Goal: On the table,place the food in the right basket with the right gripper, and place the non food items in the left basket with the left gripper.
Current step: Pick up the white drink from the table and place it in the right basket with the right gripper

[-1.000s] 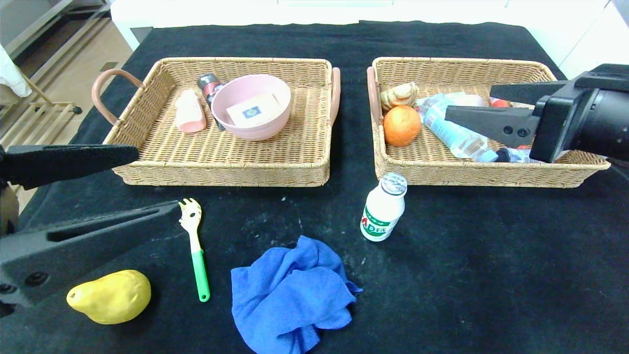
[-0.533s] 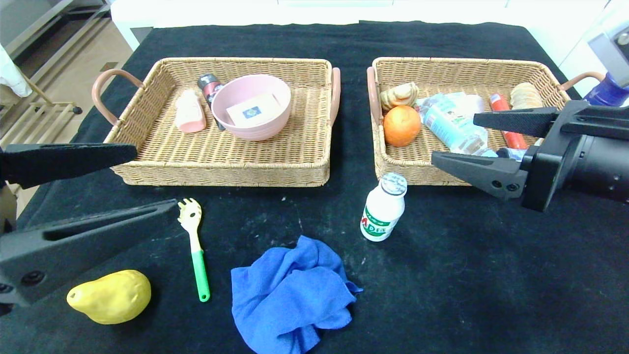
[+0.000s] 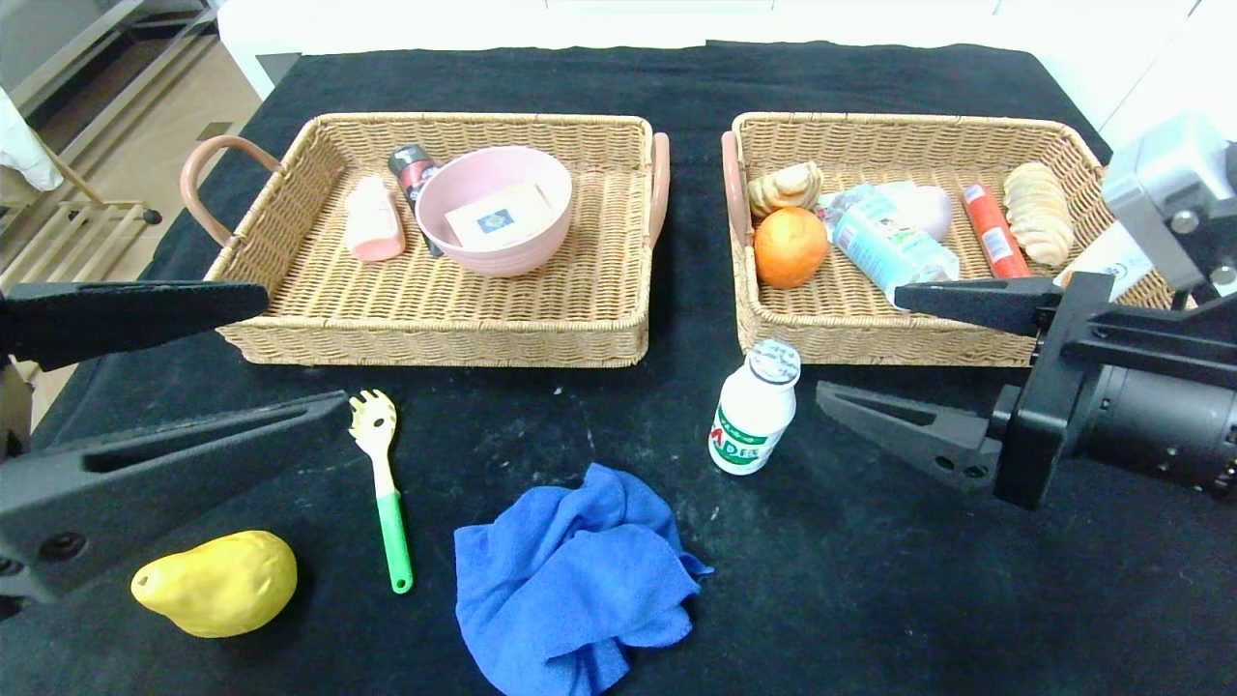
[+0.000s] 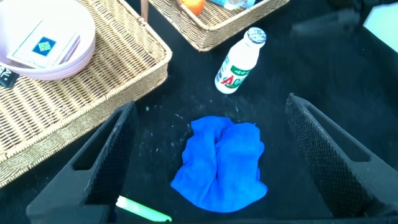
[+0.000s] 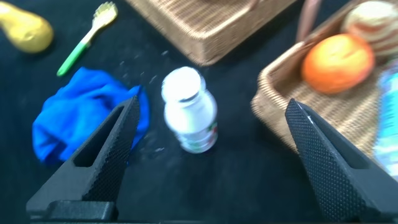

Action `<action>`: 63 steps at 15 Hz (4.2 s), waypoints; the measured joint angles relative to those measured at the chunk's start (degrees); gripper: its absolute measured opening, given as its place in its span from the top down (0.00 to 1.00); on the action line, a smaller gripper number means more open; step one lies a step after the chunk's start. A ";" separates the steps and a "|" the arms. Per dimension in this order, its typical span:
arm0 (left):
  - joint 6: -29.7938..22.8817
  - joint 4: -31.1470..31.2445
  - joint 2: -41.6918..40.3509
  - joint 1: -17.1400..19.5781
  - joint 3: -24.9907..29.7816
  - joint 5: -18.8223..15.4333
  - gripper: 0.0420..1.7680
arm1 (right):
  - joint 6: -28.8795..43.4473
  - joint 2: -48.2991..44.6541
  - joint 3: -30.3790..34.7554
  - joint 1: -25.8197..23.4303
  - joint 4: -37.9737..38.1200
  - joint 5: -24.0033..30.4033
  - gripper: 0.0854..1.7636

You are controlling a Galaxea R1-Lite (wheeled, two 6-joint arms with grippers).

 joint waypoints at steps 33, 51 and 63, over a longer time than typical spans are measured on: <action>0.02 -0.11 -0.48 0.00 -0.17 -0.11 0.03 | -0.15 19.04 -1.65 5.62 -11.78 -7.74 0.03; 0.02 -0.09 -0.59 0.00 -0.17 -0.10 0.03 | 0.00 20.22 -2.80 5.67 -11.86 -7.77 0.50; 0.02 -0.15 -0.67 0.00 -0.17 -0.10 0.03 | 0.13 20.22 -2.80 5.84 -11.91 -8.09 0.51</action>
